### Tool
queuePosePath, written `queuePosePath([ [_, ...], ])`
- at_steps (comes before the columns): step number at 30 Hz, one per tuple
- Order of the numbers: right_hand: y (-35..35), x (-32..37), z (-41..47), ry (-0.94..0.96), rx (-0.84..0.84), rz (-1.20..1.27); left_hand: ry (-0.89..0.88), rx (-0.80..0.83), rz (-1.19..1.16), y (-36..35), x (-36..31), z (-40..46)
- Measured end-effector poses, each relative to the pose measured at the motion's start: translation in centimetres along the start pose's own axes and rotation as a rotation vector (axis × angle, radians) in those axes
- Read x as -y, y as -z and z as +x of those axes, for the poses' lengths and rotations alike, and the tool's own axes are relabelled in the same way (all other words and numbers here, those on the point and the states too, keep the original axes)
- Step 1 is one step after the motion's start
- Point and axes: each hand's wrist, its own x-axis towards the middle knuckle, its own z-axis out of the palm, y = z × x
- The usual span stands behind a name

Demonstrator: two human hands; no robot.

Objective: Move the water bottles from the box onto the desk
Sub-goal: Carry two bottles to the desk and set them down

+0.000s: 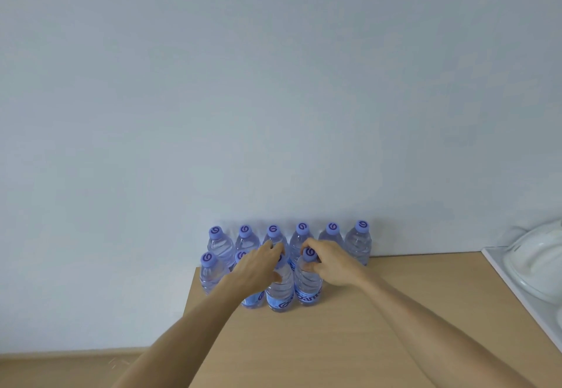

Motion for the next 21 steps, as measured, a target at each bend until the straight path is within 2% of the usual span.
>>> queuePosePath([
  [13, -0.9, -0.3, 0.2, 0.005, -0.029, 0.003, -0.031, -0.035, 0.017, 0.1, 1.3, 0.6],
  [18, 0.4, 0.1, -0.9, -0.072, 0.005, 0.007, -0.014, -0.058, -0.156, 1.7, 1.7, -0.3],
  [21, 2.1, 0.4, -2.2, -0.12, -0.073, -0.074, -0.018, -0.153, -0.239, 3.4, 1.8, -1.0],
])
